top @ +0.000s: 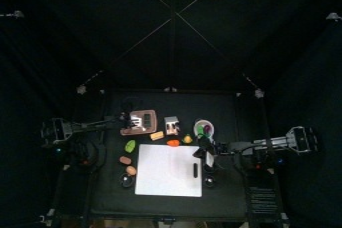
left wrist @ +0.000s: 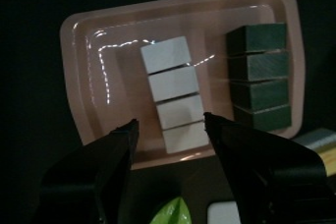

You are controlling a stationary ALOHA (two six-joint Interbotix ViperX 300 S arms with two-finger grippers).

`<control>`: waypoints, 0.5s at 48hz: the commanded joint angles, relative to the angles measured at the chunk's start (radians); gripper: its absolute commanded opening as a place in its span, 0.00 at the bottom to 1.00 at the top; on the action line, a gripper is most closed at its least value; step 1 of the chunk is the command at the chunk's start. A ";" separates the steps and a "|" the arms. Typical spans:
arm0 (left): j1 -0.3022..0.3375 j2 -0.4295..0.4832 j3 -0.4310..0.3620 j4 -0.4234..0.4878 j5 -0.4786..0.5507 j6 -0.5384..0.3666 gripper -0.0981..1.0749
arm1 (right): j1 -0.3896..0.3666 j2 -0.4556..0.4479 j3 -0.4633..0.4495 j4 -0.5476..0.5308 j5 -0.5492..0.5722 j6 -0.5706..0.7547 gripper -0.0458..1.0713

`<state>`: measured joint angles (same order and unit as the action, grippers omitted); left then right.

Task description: Grab white sushi roll

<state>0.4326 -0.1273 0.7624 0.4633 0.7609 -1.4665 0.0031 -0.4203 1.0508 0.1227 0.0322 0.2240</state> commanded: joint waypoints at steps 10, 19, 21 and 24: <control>0.020 0.060 -0.052 0.018 -0.006 -0.009 0.86 | 0.011 -0.008 -0.023 0.005 -0.002 0.000 0.05; 0.021 0.060 -0.055 0.020 -0.028 -0.008 0.86 | 0.011 -0.008 -0.023 0.006 -0.002 0.002 0.05; 0.023 0.060 -0.054 0.020 -0.031 -0.008 0.86 | 0.014 -0.008 -0.023 0.008 -0.003 0.002 0.05; 0.023 0.061 -0.055 0.020 -0.035 -0.006 0.86 | 0.017 -0.005 -0.023 0.008 -0.002 0.000 0.05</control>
<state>0.4510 -0.0614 0.7286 0.4786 0.7317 -1.4726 0.0138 -0.4188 1.0508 0.1273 0.0337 0.2240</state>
